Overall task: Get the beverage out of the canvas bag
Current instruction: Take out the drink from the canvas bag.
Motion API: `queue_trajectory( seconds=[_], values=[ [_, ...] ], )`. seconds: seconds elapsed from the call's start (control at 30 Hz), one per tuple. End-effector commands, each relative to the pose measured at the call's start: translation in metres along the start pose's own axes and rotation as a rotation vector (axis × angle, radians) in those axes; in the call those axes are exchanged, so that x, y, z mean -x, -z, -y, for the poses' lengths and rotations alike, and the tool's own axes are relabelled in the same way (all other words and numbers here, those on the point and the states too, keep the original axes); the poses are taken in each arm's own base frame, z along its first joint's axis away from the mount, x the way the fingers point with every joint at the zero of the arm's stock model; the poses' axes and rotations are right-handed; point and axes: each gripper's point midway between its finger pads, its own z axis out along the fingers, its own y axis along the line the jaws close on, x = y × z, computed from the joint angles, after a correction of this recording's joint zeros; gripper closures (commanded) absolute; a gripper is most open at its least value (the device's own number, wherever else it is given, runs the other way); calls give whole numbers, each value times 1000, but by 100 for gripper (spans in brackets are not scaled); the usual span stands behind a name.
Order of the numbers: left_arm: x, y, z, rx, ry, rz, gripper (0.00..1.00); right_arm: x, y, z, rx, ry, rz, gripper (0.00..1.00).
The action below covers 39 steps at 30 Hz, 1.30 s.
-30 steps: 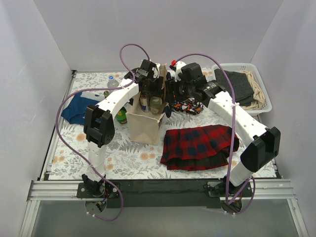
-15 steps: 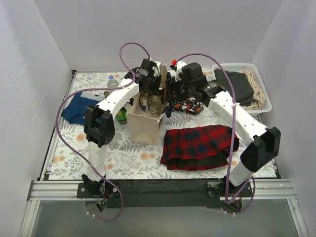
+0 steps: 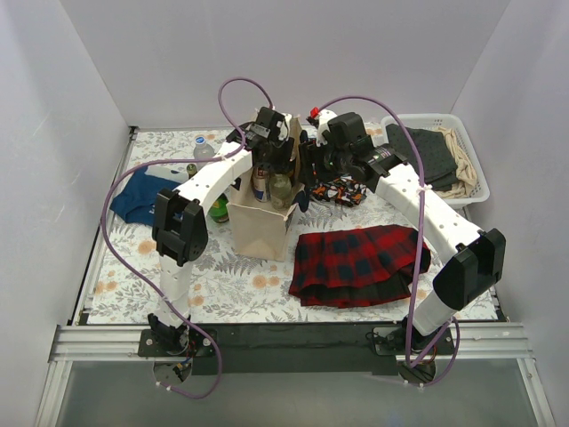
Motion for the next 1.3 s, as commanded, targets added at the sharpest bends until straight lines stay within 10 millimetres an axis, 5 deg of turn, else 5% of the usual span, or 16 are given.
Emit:
queue_trajectory(
  seconds=[0.0, 0.4, 0.83, 0.87, 0.9, 1.13, 1.27],
  values=[
    [-6, 22, 9, 3, -5, -31, 57, 18, 15, -2, 12, 17, 72, 30],
    [-5, 28, 7, 41, -20, -21, 55, 18, 18, -1, 10, 16, 75, 30],
    [-4, 32, 12, 41, -42, -20, 96, 19, 18, -3, 13, 14, 78, 30],
    [-3, 33, 13, 41, -45, -17, 93, 19, 18, -2, 12, 15, 78, 30],
    [-3, 32, 12, 45, -43, -17, 80, 18, 18, -2, 13, 15, 76, 30],
    [4, 35, 12, 57, -38, 3, 50, 18, 18, -2, 13, 15, 75, 30],
    [6, 36, 9, 72, -39, 10, 43, 19, 18, -2, 15, 15, 77, 30]
  ],
)
